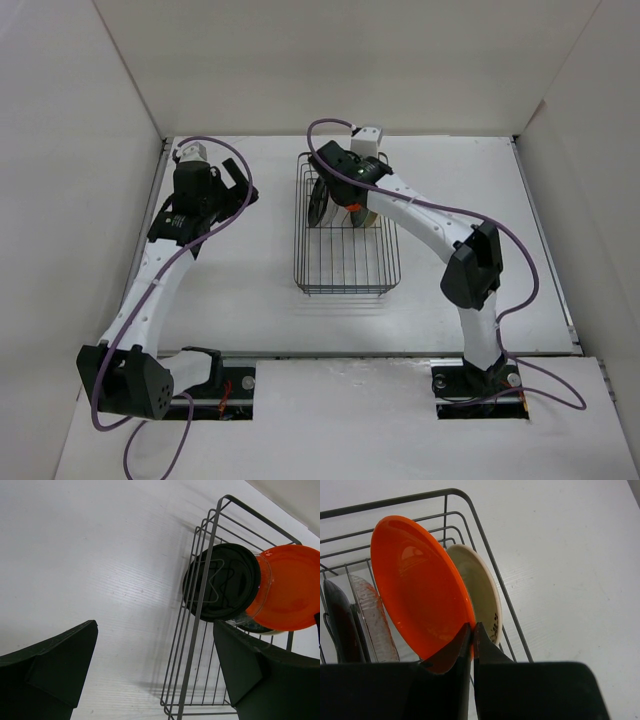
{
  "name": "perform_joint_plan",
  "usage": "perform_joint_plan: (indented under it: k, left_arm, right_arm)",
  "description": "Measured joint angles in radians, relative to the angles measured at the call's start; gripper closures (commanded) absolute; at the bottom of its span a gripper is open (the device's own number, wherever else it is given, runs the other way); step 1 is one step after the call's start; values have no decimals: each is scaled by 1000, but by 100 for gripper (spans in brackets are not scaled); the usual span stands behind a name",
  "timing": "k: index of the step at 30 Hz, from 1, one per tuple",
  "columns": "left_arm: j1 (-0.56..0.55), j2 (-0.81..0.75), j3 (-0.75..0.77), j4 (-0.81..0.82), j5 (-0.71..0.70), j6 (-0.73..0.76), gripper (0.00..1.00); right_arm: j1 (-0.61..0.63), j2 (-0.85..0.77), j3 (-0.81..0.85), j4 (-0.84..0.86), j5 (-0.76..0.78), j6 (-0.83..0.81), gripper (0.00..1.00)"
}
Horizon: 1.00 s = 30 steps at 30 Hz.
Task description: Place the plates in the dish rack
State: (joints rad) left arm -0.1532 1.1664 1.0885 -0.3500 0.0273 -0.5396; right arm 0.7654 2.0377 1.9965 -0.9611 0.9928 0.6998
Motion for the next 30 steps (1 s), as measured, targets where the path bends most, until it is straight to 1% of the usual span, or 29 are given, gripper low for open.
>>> perform_joint_plan:
  k: [10, 12, 15, 16, 18, 23, 24, 25, 27, 29, 30]
  left_arm:
    - [0, 0, 0, 0, -6, 0, 0]
    - [0, 0, 0, 0, -6, 0, 0]
    - [0, 0, 0, 0, -7, 0, 0]
    - [0, 0, 0, 0, -9, 0, 0]
    - [0, 0, 0, 0, -11, 0, 0]
    - [0, 0, 0, -6, -22, 0, 0]
    - [0, 0, 0, -8, -23, 0, 0]
    - [0, 0, 0, -8, -25, 0, 0]
    - [0, 0, 0, -8, -29, 0, 0]
    - [0, 0, 0, -8, -32, 0, 0]
    - [0, 0, 0, -8, -33, 0, 0]
  right_arm:
    - [0, 56, 45, 11, -14, -15, 100]
    - [0, 56, 45, 12, -14, -15, 96]
    - [0, 56, 45, 12, -14, -17, 79]
    - [0, 56, 45, 11, -16, -19, 77]
    - [0, 56, 45, 11, -21, -25, 69]
    - [0, 56, 45, 11, -28, -30, 66]
    - [1, 56, 45, 11, -28, -30, 62]
    - [1, 56, 45, 11, -28, -31, 54]
    - [1, 56, 45, 11, -29, -32, 53]
    - [1, 56, 45, 11, -29, -33, 42]
    - [1, 56, 45, 11, -29, -32, 42]
